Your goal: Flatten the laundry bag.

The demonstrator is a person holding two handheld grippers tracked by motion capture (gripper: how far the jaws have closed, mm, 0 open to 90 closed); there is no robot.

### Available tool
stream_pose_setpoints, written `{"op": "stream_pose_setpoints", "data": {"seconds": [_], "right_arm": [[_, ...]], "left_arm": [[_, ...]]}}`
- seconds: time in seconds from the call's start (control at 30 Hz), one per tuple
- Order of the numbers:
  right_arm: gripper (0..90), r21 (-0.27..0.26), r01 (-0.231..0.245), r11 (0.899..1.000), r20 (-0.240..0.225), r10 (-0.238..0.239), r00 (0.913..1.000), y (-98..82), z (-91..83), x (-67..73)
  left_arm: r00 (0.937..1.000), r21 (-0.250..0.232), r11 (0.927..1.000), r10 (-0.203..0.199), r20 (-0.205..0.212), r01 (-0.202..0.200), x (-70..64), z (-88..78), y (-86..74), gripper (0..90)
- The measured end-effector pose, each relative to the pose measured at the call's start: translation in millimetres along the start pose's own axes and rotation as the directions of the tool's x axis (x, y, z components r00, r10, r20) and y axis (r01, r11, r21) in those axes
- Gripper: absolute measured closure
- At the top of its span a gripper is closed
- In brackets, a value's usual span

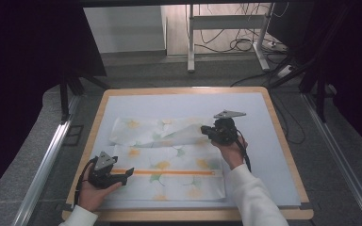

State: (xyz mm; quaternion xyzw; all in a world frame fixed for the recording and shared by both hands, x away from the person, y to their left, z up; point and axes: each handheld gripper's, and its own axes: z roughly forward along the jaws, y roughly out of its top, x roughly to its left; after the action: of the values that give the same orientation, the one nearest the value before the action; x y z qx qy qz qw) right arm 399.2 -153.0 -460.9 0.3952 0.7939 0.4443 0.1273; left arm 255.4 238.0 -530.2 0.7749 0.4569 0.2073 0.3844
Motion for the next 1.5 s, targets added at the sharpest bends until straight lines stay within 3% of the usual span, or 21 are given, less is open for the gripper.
{"op": "stream_pose_setpoints", "data": {"seconds": [0.27,0.53,0.6,0.97,1.5], "right_arm": [[86.4,0.030,-0.033,0.999,0.046,0.031,0.9984,12.8,6.3,-17.3],[86.4,0.019,-0.060,0.998,0.077,0.059,0.9953,25.4,14.7,-29.6],[86.4,0.008,-0.090,0.996,0.082,0.089,0.9927,28.9,18.9,-34.6],[86.4,0.005,-0.144,0.990,0.121,0.142,0.9824,34.3,39.7,-57.0],[86.3,-0.025,-0.210,0.977,0.170,0.211,0.9627,35.3,50.2,-93.9]], "left_arm": [[0.9999,0.006,0.9999,0.014,0.008,-0.014,-0.6,-0.1,-0.2,19.9],[0.9997,0.013,0.9998,0.017,0.017,-0.018,-0.6,2.0,-0.7,20.1],[0.9997,0.013,0.9998,0.017,0.018,-0.018,-1.1,2.3,-0.7,20.0],[0.9997,0.011,0.9999,0.008,0.021,-0.009,0.2,1.8,-1.3,20.1],[0.9997,0.013,0.9999,0.002,0.026,-0.002,2.0,2.3,-2.0,20.1]]}}
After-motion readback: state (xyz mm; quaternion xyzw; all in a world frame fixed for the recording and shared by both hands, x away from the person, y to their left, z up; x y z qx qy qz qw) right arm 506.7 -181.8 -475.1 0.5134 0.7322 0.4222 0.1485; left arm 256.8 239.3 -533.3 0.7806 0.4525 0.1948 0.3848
